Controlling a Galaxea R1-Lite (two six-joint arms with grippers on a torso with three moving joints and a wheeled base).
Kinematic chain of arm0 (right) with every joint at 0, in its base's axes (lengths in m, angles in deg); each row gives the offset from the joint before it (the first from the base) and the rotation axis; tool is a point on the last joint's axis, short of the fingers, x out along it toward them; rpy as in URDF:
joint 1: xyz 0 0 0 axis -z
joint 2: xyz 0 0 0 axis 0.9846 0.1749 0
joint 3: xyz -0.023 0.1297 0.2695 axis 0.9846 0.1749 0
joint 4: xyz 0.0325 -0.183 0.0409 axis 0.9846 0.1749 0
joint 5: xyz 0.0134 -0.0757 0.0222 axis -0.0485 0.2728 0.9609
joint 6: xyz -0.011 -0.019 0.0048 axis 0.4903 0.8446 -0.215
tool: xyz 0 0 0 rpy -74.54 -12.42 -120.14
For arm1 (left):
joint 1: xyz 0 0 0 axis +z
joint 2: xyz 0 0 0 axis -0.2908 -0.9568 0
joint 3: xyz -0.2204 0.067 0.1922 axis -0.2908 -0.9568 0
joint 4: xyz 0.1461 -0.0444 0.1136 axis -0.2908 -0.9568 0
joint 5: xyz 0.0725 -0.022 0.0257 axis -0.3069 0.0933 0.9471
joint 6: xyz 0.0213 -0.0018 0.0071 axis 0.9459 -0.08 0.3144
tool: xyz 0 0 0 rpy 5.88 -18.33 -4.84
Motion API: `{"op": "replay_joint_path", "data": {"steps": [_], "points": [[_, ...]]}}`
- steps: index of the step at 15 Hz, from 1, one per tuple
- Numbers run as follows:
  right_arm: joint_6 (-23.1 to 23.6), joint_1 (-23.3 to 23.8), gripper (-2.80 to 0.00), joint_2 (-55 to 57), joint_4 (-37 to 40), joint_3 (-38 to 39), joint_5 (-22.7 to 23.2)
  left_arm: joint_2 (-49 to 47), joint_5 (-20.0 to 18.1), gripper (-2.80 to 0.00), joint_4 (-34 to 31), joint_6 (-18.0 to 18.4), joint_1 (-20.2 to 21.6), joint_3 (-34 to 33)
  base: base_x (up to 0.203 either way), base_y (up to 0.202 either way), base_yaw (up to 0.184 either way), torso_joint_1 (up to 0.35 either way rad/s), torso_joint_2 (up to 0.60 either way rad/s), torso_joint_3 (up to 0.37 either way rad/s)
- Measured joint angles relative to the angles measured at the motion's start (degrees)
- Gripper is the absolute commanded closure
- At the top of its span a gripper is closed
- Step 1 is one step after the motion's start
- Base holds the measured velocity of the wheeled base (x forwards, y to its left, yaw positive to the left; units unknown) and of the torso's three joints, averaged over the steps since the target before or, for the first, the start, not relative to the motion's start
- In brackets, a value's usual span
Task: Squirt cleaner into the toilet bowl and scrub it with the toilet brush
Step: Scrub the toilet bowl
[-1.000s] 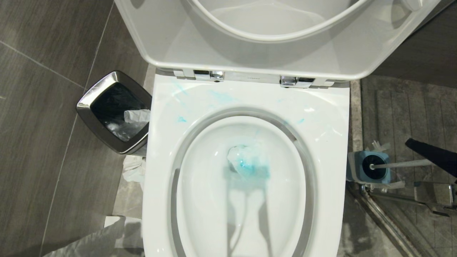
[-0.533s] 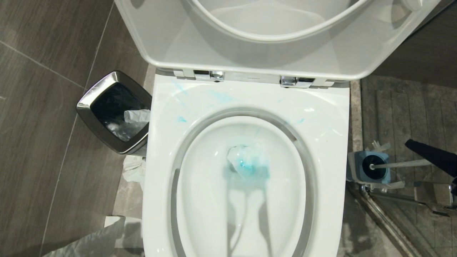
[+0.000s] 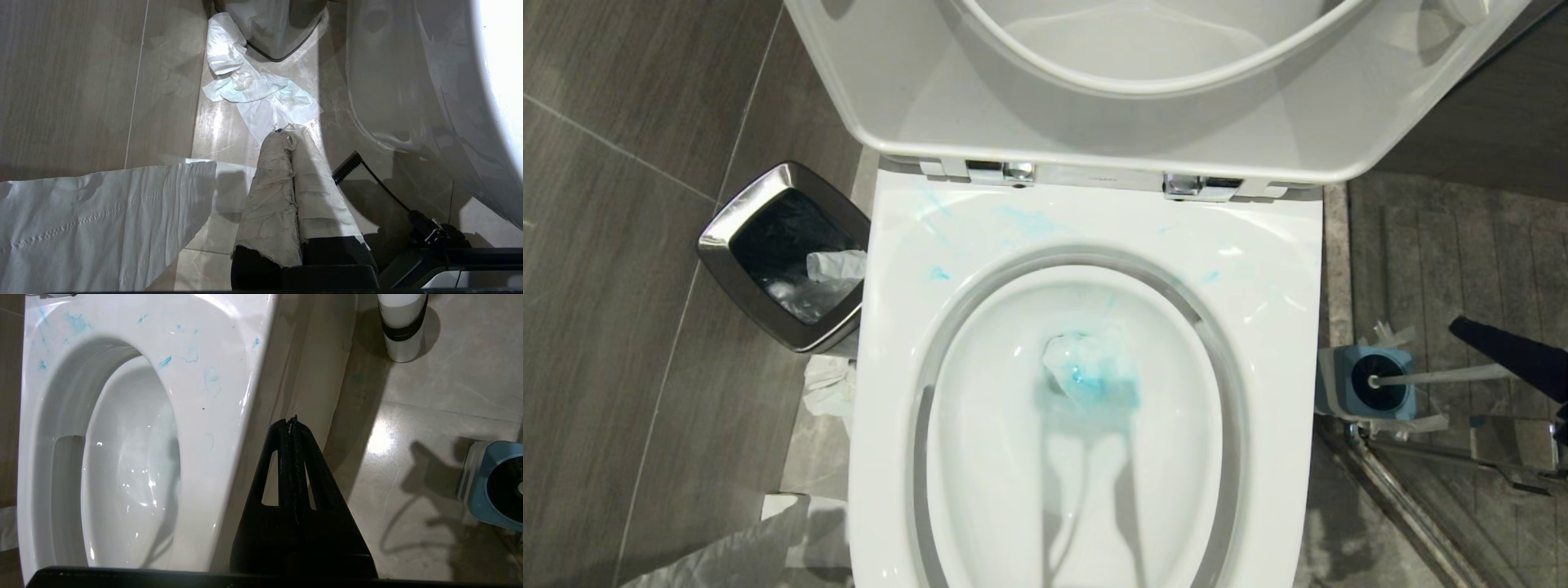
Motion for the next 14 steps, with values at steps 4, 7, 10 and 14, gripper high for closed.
{"op": "replay_joint_path", "data": {"steps": [4,7,10,14], "points": [[0.66,-0.02,0.0,0.16,0.04,-1.11,-0.02,0.0,0.01,0.0,-0.02,-0.02,0.0,0.0,0.0,0.0,0.0,0.0,0.0,0.0],[0.74,0.02,0.0,4.57,0.17,-4.79,-1.9,0.0,-0.02,0.0,-0.02,-0.01,0.0,0.0,0.0,0.0,0.0,0.0,0.0,0.0],[1.56,0.0,0.0,13.92,0.1,-11.37,-8.05,0.0,-0.01,0.0,-0.02,-0.03,0.0,0.0,0.0,0.0,0.0,0.0,0.0,0.0],[3.96,-0.15,0.0,20.27,0.24,-14.54,-11.33,0.0,0.01,0.0,-0.04,-0.03,0.0,0.0,0.0,0.0,0.0,0.0,0.0,0.0]]}}
